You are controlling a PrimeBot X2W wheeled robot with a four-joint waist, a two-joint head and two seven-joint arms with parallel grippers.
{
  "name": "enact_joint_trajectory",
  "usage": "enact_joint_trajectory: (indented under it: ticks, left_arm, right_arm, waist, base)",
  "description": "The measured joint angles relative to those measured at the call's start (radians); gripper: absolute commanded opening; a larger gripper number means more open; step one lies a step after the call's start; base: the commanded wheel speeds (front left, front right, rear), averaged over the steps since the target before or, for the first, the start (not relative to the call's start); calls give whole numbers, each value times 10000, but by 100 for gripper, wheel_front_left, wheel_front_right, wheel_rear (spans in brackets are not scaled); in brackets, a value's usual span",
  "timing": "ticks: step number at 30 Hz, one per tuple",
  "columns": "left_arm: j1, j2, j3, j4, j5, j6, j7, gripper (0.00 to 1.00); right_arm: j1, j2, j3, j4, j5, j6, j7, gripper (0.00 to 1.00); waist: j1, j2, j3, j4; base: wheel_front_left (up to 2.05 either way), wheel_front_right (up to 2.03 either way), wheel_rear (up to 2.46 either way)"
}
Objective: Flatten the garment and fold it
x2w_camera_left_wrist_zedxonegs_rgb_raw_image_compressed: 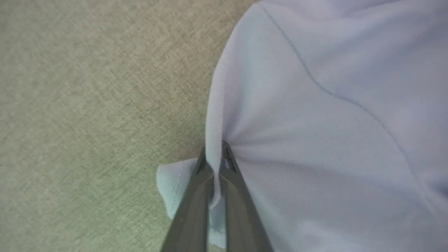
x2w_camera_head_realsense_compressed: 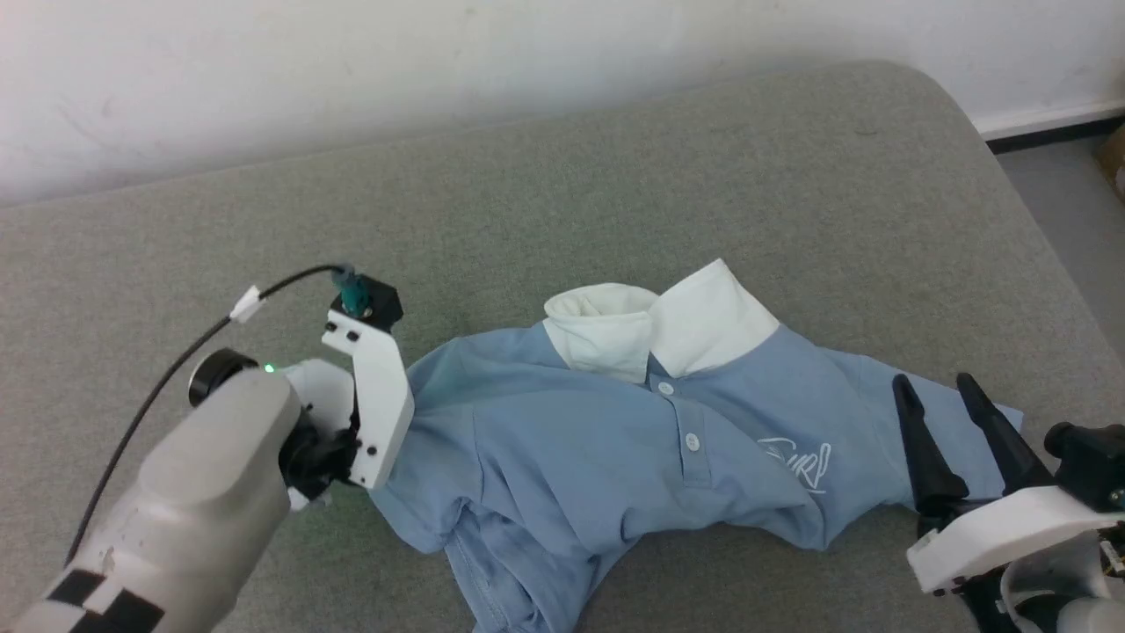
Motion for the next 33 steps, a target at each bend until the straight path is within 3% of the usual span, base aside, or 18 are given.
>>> enact_joint_trajectory:
  ticks: [7,13,25,33]
  left_arm:
    - [1148,-54,426,-343,105,840,-2460,0]
    - [2035,-73,694,-1275,-56,1360,-3262,0]
    - [2710,-136,965,-3432,-284,2184,-3540,0]
    - [2687,-127,968,-3902,-259,2341,-3492,0]
  right_arm:
    - [-601,-779,-779,1528,364,0,821,100]
    - [-1857,-1877,-744,3910,706,0,1845,100]
    - [-4388,-3714,2192,7400,1524,0,3917,100]
    - [-5357,-4343,3722,8211,3133,-40,5659,100]
  waist:
    - [0,0,-367,136]
    - [1,0,-511,383]
    - [2,0,-201,1009]
    - [0,0,195,1340]
  base:
    - [0,0,0]
    - [0,0,0]
    - [0,0,0]
    - [0,0,0]
